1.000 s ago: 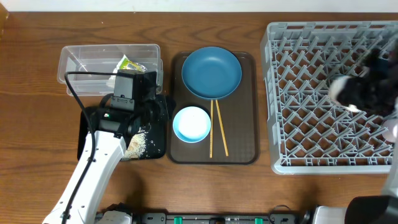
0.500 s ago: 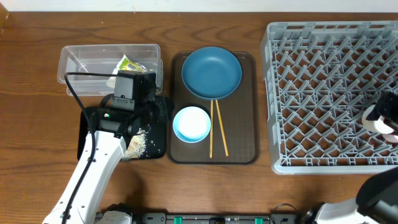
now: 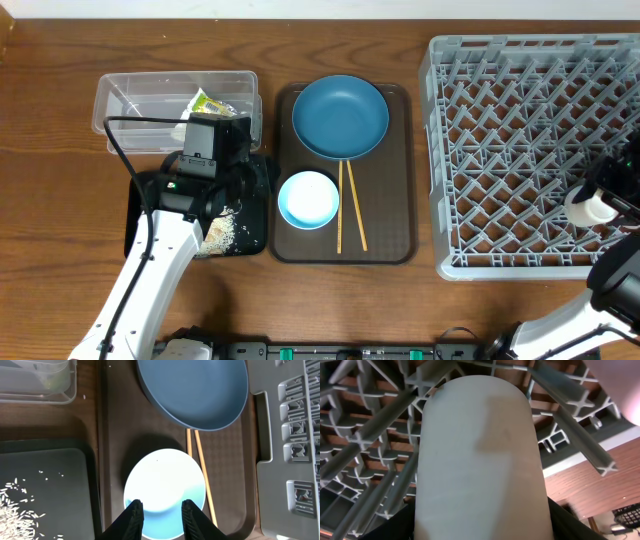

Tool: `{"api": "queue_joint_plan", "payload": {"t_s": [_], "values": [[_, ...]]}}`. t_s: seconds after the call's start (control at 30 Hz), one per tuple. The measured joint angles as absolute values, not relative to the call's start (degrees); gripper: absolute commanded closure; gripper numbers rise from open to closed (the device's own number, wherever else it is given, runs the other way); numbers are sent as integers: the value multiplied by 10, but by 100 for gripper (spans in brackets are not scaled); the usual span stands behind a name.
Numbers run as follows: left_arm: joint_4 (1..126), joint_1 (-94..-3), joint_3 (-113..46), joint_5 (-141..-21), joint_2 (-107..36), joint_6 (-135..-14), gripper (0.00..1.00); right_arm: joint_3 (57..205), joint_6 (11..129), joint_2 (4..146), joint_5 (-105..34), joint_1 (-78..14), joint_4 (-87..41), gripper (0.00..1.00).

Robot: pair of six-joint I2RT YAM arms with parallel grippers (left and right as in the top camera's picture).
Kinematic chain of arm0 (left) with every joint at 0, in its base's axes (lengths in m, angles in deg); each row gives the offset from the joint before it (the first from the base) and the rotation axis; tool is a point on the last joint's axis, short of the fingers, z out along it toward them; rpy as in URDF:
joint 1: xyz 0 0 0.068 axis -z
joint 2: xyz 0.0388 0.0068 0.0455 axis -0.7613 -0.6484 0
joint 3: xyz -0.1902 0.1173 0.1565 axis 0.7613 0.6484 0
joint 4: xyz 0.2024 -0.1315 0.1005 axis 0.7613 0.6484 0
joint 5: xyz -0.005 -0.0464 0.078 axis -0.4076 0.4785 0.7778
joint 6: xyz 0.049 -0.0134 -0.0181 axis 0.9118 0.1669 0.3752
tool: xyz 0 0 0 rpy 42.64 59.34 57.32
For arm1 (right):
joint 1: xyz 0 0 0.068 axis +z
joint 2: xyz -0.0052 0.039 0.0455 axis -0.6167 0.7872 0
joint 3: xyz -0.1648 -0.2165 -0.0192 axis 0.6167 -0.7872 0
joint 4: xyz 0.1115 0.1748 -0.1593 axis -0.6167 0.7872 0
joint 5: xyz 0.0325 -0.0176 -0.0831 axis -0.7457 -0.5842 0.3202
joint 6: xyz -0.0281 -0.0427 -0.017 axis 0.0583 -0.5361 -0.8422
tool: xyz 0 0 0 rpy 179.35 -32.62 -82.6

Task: Sort waste into correct bins and load items into the dishwasher rack
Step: 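Carry the cup into the dish rack and release with the right gripper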

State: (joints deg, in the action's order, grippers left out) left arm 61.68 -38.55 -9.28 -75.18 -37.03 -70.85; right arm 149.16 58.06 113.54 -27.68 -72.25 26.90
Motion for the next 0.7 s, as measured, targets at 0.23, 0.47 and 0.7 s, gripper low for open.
{"api": "queue_joint_plan", "payload": {"t_s": [0.23, 0.47, 0.7], "values": [[617, -386, -93, -752, -370, -701, 52, 1492, 582, 1137, -288, -722, 272, 35], [633, -386, -93, -745, -370, -700, 50, 1492, 583, 1137, -298, -722, 273, 31], [650, -386, -93, -728, -370, -700, 50, 1492, 583, 1137, -303, -722, 278, 29]]}}
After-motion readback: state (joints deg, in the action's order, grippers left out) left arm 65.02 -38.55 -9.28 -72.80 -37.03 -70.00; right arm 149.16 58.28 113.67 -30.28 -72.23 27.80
